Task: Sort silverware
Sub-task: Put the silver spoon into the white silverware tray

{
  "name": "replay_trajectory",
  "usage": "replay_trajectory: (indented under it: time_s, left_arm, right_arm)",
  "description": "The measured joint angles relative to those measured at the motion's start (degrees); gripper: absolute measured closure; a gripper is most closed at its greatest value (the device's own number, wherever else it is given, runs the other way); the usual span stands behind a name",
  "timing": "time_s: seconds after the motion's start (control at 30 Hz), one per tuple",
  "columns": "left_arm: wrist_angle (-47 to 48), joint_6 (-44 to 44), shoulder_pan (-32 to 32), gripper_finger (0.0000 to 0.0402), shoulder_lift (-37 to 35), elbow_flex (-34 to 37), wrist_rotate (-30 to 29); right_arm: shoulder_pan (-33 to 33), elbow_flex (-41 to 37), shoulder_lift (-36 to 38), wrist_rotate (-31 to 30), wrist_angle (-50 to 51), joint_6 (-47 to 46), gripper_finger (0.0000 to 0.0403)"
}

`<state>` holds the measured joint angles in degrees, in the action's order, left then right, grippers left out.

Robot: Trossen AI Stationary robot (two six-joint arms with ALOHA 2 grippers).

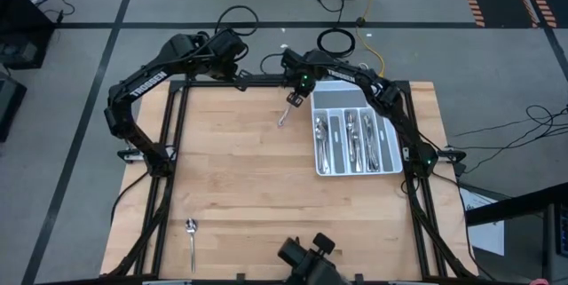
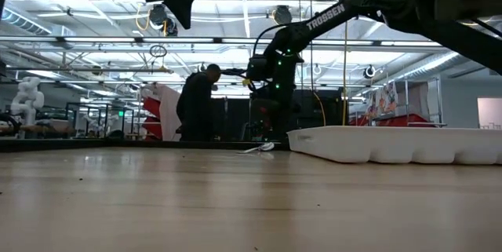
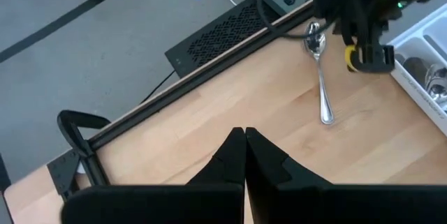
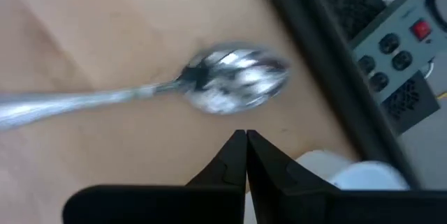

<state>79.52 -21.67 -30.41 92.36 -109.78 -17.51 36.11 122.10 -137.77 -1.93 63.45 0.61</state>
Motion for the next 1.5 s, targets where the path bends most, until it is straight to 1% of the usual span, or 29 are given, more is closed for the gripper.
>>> replay_trajectory:
  time_s: [0.07,0.13,0.23,0.43,0.6,0.7,0.77,0.83,0.87,0.9,1.03,1.17,1.27,1.3,1.33,1.43,1.5]
  left_arm:
    - [-0.10,-0.02,0.00,0.0401,0.00,0.00,-0.01]
    - [-0.12,-0.02,0.00,0.0401,0.00,0.00,0.01]
    - [-0.12,-0.02,0.00,0.0401,0.00,0.00,0.01]
    - [-0.95,-0.05,0.01,0.0401,0.00,0.02,0.01]
    - [-1.12,-0.05,0.00,0.0400,0.00,0.02,0.01]
    - [-1.08,-0.02,0.01,0.0398,0.00,0.02,0.02]
    - [-1.04,-0.02,0.00,0.0397,0.00,0.04,0.01]
    - [-1.04,-0.01,0.00,0.0397,0.00,0.04,0.01]
    - [-1.02,-0.01,0.00,0.0397,0.00,0.04,0.03]
    - [-1.04,0.00,0.00,0.0397,0.00,0.04,0.02]
    - [-1.00,0.04,0.02,0.0396,-0.02,0.04,0.03]
    - [-1.00,1.06,0.01,0.0396,-0.02,0.04,0.03]
    - [-1.00,1.35,0.01,0.0395,-0.02,0.04,0.03]
    - [-1.00,1.32,0.01,0.0395,-0.02,0.04,0.01]
    - [-1.00,1.24,0.00,0.0395,-0.02,0.04,-0.07]
    - [-1.00,1.26,0.00,0.0395,-0.02,0.04,-0.56]
    - [-1.00,1.50,0.00,0.0395,-0.02,0.04,-0.62]
  right_arm:
    - [0.76,0.00,-0.04,-0.38,-1.07,0.10,0.0403]
    - [1.48,0.07,-0.75,-2.38,-0.87,0.21,0.0403]
    - [2.11,0.11,-1.57,-2.96,-1.46,1.05,0.0403]
    - [3.08,0.11,-1.73,-3.45,-4.28,1.17,0.0402]
    - [3.23,0.26,-2.74,-3.04,-3.99,1.76,0.0402]
    - [3.77,0.71,-3.14,-1.19,-3.55,1.66,0.0402]
    - [3.97,1.09,-3.20,1.44,-3.40,2.99,0.0403]
    - [4.14,1.50,-3.60,9.49,-2.92,4.74,0.0402]
    - [4.08,1.80,-4.01,12.70,-2.90,5.40,0.0402]
    - [3.70,1.90,-4.12,14.44,-3.02,5.63,0.0402]
    - [2.34,2.29,-3.82,15.85,-5.28,7.19,0.0403]
    - [0.97,2.21,-3.85,15.40,-4.97,8.41,0.0403]
    - [-0.60,2.24,-3.78,17.02,-4.95,10.15,0.0403]
    - [-1.16,2.49,-3.72,15.68,-4.17,10.39,0.0403]
    - [-1.72,3.11,-3.72,12.88,-2.72,10.50,0.0403]
    - [-2.65,6.41,-3.67,0.57,-0.25,10.83,0.0403]
    - [-2.38,8.39,-3.38,-5.48,-0.13,10.85,0.0403]
